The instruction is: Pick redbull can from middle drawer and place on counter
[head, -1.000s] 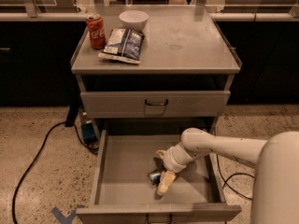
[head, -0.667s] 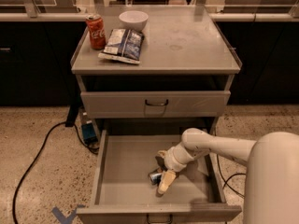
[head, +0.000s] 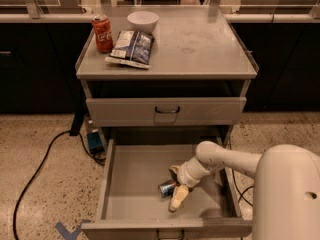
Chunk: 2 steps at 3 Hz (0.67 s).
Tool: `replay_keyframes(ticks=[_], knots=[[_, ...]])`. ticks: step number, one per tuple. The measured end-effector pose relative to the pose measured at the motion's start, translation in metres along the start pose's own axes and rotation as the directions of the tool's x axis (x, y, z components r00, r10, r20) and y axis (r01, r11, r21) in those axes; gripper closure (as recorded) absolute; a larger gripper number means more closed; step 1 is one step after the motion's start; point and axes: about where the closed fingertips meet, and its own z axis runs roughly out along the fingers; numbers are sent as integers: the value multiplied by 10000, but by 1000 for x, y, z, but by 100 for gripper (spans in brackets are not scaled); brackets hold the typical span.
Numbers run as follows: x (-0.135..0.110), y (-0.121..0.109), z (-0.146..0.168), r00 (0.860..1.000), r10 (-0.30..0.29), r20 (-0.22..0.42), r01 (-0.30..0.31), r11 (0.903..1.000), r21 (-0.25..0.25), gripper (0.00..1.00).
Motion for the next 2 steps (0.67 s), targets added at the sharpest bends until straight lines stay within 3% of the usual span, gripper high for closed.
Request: replay_keyframes(ticks=[2], knots=[[0,0,1,10000,12,6,-12,10000,-18,42]])
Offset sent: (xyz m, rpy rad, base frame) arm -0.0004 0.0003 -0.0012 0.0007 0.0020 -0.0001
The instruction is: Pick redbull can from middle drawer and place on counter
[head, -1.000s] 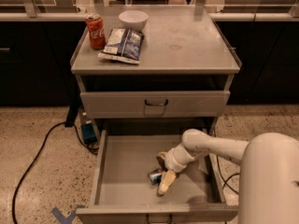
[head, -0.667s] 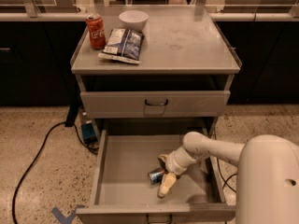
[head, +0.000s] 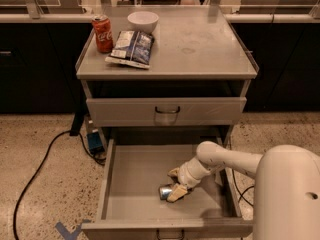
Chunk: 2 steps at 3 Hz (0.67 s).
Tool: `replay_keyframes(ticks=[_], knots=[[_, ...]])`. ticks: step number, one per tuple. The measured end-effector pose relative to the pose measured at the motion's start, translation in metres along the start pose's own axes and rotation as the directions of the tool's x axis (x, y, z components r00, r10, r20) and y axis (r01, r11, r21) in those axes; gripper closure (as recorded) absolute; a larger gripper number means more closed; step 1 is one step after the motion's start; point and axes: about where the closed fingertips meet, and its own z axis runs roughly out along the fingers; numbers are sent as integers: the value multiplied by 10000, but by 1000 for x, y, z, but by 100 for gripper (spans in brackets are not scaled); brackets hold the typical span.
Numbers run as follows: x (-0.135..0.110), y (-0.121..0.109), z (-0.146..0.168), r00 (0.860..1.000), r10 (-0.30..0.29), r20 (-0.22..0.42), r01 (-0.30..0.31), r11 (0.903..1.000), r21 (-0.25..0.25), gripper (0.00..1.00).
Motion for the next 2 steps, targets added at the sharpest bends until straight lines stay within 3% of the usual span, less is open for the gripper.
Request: replay_keyframes(ticks=[2], knots=[[-2,0,-2,10000,0,2,0,10000,0,88]])
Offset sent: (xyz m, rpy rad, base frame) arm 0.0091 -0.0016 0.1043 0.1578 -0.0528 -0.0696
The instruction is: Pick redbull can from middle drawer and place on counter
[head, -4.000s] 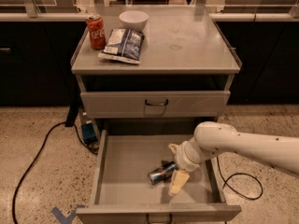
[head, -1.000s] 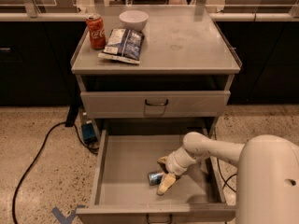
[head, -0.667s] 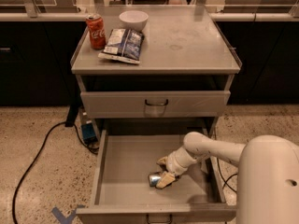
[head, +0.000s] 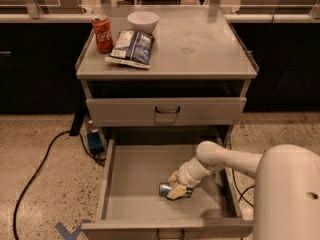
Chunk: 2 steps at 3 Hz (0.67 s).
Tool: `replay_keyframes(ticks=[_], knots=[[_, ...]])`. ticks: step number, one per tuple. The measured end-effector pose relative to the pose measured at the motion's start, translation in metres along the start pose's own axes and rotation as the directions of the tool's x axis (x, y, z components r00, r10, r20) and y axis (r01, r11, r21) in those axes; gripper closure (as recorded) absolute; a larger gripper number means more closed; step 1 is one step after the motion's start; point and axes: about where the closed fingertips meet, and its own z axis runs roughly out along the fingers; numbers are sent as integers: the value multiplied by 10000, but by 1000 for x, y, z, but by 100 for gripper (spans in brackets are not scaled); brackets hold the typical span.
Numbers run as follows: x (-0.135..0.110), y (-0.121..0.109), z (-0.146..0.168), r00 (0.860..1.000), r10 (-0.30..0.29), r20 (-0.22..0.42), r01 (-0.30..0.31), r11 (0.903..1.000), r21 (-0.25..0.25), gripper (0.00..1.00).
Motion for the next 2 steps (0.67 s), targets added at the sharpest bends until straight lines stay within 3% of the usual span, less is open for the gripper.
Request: replay_keyframes(ticks=[1,2], knots=[[-36,6,-49,9949,-246,977,233,9996,151,100],[-85,14,-113,9730,-869,2136,816,9961,336,100]])
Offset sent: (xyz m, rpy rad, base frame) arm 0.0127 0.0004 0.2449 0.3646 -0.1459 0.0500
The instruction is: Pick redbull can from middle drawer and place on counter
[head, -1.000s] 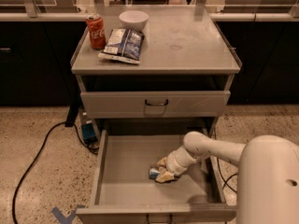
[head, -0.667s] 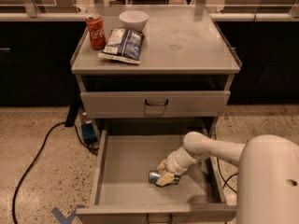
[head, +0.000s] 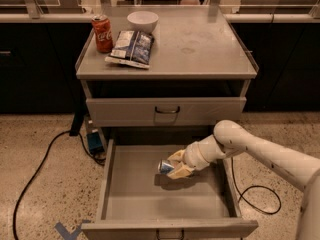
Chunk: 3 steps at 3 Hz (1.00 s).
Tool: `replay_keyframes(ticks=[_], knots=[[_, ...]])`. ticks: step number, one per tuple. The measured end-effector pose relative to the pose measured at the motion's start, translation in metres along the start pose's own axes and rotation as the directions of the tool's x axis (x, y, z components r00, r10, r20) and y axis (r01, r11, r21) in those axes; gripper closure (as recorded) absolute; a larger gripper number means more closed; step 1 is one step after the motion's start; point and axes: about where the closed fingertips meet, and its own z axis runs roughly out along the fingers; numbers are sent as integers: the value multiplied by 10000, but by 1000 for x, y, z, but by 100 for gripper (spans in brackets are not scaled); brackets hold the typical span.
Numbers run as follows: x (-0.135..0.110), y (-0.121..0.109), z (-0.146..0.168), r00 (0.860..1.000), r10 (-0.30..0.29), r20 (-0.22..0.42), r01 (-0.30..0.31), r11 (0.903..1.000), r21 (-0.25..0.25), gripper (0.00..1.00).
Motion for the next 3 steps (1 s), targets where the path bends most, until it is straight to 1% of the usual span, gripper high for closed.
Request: replay_keyframes(ticks=[1,2,3], knots=[[-57,1,-32,9860,-911,1399,953,9952,-235,100],[-57,1,-32,9859,-914,1400,956,9951,-235,100],[-79,3,-41,9770,-1374,1633,1437,9892,-275,100]])
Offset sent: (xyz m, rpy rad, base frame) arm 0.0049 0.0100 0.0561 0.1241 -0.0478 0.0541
